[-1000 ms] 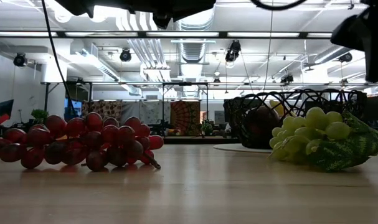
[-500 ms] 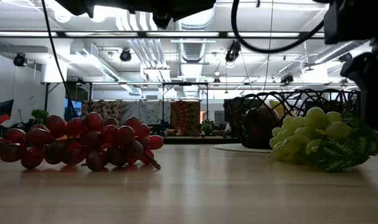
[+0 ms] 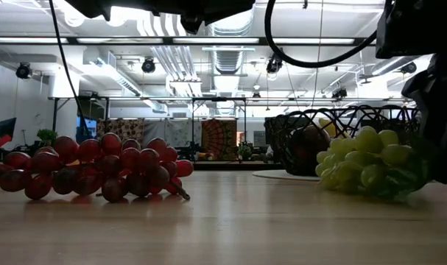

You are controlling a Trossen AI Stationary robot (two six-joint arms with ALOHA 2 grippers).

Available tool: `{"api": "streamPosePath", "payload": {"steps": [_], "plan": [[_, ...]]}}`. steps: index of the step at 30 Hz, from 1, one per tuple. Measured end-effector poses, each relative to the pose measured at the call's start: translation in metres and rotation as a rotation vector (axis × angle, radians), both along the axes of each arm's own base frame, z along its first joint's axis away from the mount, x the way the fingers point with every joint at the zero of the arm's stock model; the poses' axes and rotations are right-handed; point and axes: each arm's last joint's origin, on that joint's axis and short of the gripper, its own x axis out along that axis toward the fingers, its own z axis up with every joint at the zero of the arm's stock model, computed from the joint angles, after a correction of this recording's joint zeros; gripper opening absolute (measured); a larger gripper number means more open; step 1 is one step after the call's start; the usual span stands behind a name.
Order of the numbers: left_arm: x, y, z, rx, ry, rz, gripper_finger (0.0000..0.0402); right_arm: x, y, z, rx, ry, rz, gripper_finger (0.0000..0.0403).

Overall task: Build produce basket
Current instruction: Put the green grapes into the wire basket

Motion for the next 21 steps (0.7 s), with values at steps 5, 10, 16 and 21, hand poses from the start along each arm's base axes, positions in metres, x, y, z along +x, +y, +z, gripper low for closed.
{"api": "streamPosePath", "payload": {"steps": [5, 10, 16, 21], "plan": [[0.0, 0.0, 0.0, 0.0, 0.0, 0.0, 0.0081, 0.0, 0.0, 0.0, -0.003, 0.001, 0.006, 0.0047], [0.0, 0.0, 0.0, 0.0, 0.0, 0.0, 0.0081, 0.0, 0.0, 0.002, -0.016, 0.007, 0.044, 0.0014], [0.0, 0.0, 0.0, 0.007, -0.001, 0.0, 0.0081, -0.003, -0.001, 0.017, -0.018, -0.027, 0.101, 0.001], [0.0, 0.0, 0.013, 0.083, -0.039, 0.003, 0.0081, -0.008, -0.006, 0.045, -0.026, -0.107, 0.162, 0.0009]]}}
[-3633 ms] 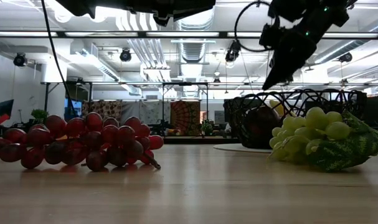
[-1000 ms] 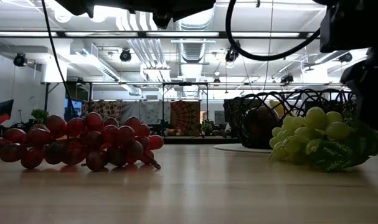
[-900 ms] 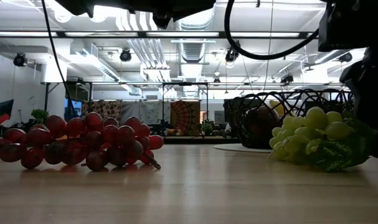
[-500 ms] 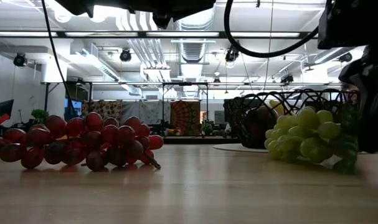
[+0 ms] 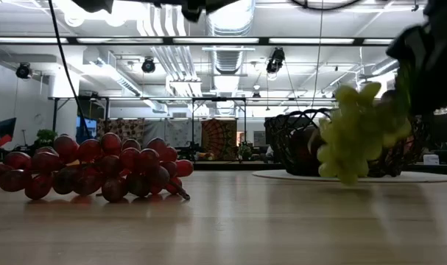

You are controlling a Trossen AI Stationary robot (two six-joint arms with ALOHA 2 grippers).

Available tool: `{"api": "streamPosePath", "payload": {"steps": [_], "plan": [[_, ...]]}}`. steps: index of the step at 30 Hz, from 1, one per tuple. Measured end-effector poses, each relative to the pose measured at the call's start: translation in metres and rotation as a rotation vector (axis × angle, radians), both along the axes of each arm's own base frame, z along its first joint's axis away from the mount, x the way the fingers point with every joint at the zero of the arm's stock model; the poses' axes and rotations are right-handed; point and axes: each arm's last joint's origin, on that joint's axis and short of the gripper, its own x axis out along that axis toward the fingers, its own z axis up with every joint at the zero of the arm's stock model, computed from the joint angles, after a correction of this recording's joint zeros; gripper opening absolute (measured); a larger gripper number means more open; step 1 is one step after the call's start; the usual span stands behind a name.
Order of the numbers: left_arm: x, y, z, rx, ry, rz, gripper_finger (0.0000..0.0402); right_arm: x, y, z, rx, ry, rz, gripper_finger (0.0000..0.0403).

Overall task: Build produce basket
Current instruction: Put the green grapes into the wire basket

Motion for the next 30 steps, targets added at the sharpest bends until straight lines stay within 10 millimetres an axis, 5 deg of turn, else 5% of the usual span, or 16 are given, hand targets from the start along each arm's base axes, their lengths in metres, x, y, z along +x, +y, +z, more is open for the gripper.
{"api": "streamPosePath", "payload": {"steps": [12, 21, 30], "plan": [[-0.029, 0.005, 0.037, 0.121, -0.14, 0.021, 0.0081, -0.023, -0.034, 0.082, -0.121, -0.333, 0.006, 0.0009], [-0.037, 0.006, 0.036, 0.123, -0.139, 0.021, 0.0081, -0.041, -0.119, 0.115, -0.036, -0.316, -0.392, 0.0009], [-0.037, 0.006, 0.034, 0.125, -0.135, 0.021, 0.0081, -0.076, -0.188, 0.12, 0.0, -0.109, -0.738, 0.0009]]}}
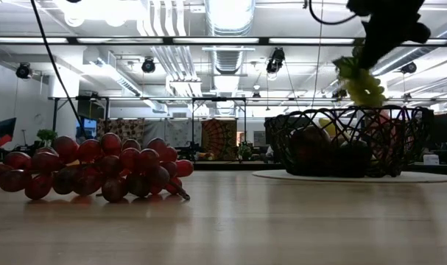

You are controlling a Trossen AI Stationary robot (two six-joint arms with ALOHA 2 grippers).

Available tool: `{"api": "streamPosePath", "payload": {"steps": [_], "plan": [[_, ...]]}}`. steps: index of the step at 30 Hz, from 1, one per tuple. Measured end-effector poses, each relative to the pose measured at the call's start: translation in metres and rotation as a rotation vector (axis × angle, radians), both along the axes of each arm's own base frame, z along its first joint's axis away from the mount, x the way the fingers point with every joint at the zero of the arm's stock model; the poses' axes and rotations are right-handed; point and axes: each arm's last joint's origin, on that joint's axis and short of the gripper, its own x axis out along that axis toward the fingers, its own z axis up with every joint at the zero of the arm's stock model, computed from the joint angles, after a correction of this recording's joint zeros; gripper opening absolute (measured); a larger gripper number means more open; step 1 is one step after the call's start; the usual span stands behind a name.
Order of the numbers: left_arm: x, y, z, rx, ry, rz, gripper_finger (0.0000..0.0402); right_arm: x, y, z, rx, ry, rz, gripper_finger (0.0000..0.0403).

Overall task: Build produce basket
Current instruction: Put the green grapes into the wire basket

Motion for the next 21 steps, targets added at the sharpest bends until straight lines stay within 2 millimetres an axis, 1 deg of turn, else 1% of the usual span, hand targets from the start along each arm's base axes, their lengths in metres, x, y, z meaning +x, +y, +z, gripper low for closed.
{"api": "streamPosePath", "payload": {"steps": [2, 6, 12, 21], "plan": [[0.0, 0.0, 0.0, 0.0, 0.0, 0.0, 0.0081, -0.004, -0.007, -0.001, 0.021, 0.024, -0.025, 0.0009], [0.0, 0.0, 0.0, 0.003, 0.001, 0.003, 0.0081, -0.007, -0.014, -0.007, 0.074, 0.065, -0.014, 0.0009], [0.0, 0.0, -0.001, 0.018, 0.006, 0.007, 0.0081, -0.007, -0.019, -0.028, 0.105, 0.133, -0.04, 0.0009], [0.0, 0.0, -0.001, 0.018, 0.006, 0.007, 0.0081, -0.005, -0.027, -0.056, 0.177, 0.155, -0.052, 0.0009]]}}
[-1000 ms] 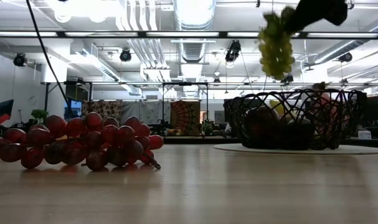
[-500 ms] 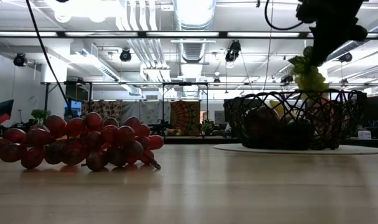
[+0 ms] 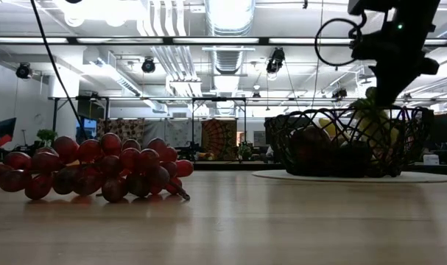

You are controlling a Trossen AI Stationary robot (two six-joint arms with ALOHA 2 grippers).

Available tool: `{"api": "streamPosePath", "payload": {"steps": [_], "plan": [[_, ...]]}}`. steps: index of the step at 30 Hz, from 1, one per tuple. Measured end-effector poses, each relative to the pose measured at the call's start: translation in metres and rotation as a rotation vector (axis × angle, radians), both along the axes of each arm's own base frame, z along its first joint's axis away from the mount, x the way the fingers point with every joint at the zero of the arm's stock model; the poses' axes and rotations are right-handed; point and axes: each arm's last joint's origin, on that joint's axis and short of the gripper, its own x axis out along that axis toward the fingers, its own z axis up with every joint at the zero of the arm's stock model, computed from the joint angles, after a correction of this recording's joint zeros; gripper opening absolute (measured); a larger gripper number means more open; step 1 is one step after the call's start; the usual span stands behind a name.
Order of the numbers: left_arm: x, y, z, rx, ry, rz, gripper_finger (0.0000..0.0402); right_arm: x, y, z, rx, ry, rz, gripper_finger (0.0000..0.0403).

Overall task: Build produce basket
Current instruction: Put the green grapes into the wire basket

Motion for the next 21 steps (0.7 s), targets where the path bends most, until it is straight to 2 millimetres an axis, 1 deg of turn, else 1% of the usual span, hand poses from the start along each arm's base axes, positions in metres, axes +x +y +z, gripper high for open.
{"api": "streamPosePath", "payload": {"steps": [4, 9, 17, 21], "plan": [[0.0, 0.0, 0.0, 0.0, 0.0, 0.0, 0.0081, -0.002, -0.006, -0.007, 0.002, 0.032, -0.032, 0.0009], [0.0, 0.0, -0.001, 0.0, 0.003, 0.0, 0.0081, -0.001, -0.013, -0.011, -0.006, 0.061, -0.04, 0.0009], [0.0, 0.0, -0.001, 0.001, 0.004, 0.0, 0.0081, 0.007, -0.02, -0.014, -0.069, 0.065, -0.03, 0.0009], [0.0, 0.0, -0.001, 0.0, 0.003, 0.0, 0.0081, 0.009, -0.022, -0.016, -0.105, 0.088, -0.04, 0.0029]]}}
